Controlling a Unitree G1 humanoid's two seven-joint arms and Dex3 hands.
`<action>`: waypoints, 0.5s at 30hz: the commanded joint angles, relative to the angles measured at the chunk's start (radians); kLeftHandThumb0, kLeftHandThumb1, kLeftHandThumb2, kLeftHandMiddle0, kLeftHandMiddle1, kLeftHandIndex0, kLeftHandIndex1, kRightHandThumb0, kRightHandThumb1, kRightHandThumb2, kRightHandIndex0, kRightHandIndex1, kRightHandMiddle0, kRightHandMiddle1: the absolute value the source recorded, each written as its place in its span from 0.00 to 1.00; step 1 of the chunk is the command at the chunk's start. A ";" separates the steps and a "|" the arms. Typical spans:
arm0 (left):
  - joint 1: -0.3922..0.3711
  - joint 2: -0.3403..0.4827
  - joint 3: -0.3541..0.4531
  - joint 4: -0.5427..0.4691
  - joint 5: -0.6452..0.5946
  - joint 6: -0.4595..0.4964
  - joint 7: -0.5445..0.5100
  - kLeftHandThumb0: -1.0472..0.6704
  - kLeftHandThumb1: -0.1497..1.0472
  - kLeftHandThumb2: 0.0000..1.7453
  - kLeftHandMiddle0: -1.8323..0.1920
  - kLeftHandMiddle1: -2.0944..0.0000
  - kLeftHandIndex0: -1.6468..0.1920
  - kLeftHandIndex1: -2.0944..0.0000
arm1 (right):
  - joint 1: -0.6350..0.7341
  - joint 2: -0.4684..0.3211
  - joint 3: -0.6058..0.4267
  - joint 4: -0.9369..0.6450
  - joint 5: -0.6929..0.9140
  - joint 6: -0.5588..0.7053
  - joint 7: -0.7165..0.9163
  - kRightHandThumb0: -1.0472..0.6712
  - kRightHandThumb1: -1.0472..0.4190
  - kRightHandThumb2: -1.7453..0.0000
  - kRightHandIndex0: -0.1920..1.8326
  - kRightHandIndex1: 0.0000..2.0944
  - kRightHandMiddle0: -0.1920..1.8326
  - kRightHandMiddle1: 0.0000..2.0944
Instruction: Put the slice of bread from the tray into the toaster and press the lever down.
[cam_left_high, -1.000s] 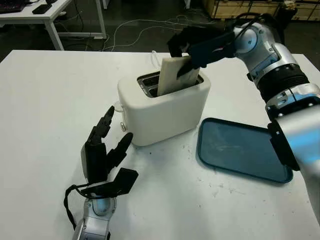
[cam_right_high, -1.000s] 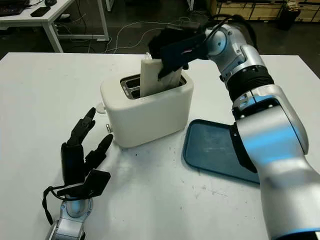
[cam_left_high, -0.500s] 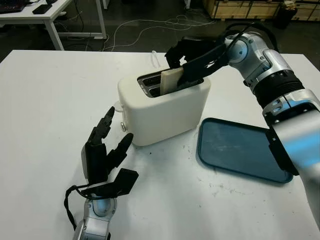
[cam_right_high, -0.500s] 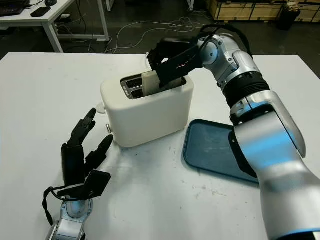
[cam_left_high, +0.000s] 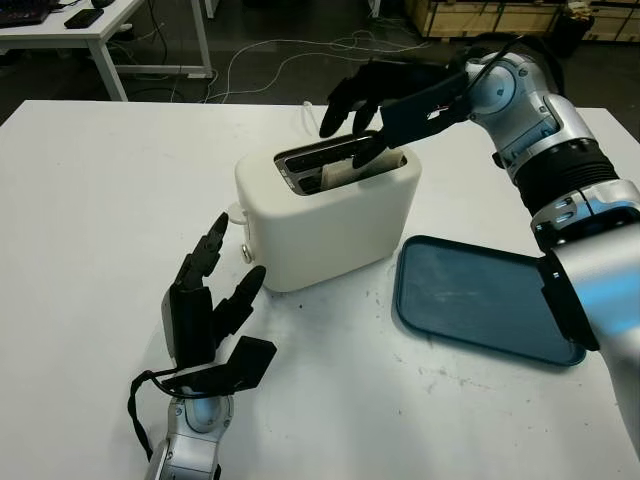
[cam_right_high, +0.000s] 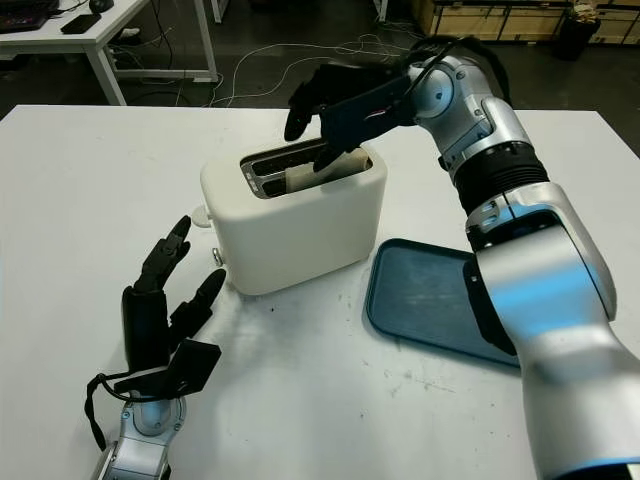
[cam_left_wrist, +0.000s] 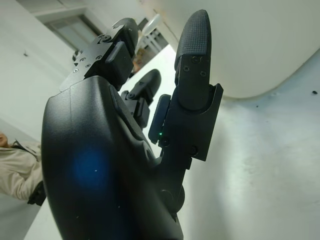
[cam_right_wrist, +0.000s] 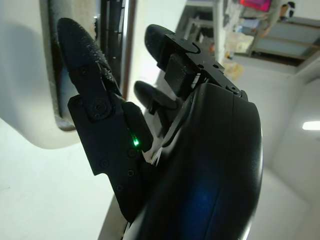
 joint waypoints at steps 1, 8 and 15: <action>-0.014 0.008 0.002 0.011 -0.004 -0.011 -0.008 0.29 0.89 0.12 0.70 0.78 0.64 1.00 | -0.035 -0.021 -0.018 -0.023 0.022 0.030 0.016 0.14 0.24 1.00 0.28 0.31 0.41 0.04; -0.026 0.009 0.001 0.013 -0.002 -0.005 -0.010 0.28 0.89 0.12 0.70 0.78 0.64 1.00 | -0.031 -0.064 -0.056 -0.066 0.055 0.018 0.019 0.10 0.23 1.00 0.30 0.30 0.40 0.02; -0.022 0.004 -0.003 0.003 0.006 -0.001 -0.008 0.28 0.89 0.12 0.70 0.78 0.64 1.00 | 0.153 -0.077 -0.224 -0.210 0.218 -0.006 -0.095 0.15 0.24 1.00 0.41 0.31 0.48 0.05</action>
